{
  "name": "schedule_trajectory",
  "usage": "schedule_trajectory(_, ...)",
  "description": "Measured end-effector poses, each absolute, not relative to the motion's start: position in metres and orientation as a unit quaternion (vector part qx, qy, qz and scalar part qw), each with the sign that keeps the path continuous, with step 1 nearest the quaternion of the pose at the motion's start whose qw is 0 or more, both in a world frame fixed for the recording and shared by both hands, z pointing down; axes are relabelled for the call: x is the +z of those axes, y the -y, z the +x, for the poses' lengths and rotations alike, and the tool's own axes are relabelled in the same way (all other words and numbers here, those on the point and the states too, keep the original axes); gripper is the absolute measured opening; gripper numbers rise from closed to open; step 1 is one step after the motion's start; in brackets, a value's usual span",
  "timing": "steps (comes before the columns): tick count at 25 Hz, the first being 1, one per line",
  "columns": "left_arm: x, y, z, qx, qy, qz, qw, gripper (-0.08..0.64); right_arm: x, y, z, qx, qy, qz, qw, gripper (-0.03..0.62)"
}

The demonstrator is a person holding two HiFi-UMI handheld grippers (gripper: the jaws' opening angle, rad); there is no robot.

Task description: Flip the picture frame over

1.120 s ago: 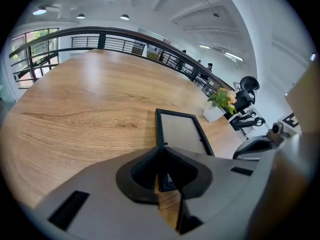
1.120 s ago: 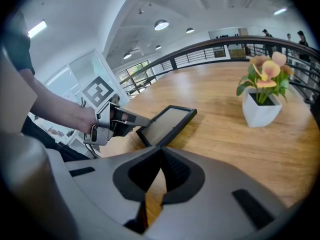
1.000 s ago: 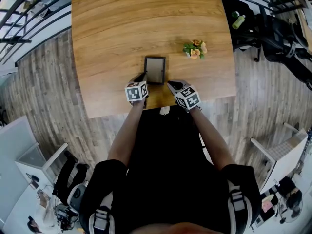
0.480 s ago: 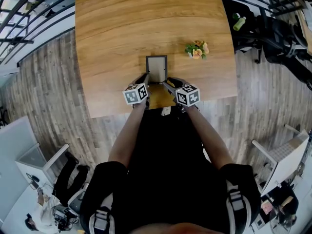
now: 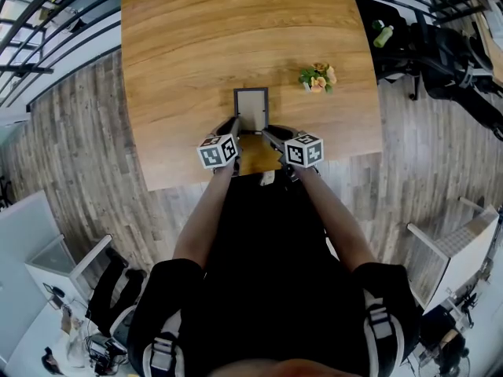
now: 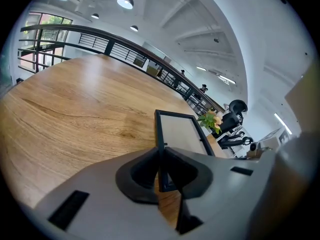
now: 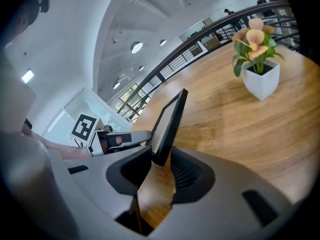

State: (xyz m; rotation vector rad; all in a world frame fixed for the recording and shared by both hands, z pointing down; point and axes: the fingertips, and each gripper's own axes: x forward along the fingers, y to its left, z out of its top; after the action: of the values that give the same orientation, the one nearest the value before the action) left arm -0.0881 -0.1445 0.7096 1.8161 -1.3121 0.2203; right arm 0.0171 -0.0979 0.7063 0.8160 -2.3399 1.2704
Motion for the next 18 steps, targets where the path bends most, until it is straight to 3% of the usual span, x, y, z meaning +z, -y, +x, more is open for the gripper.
schedule_trajectory(18, 0.726, 0.139, -0.088, 0.131, 0.494, 0.749, 0.422, 0.058, 0.689, 0.102, 0.003, 0.456, 0.83, 0.283, 0.152, 0.077)
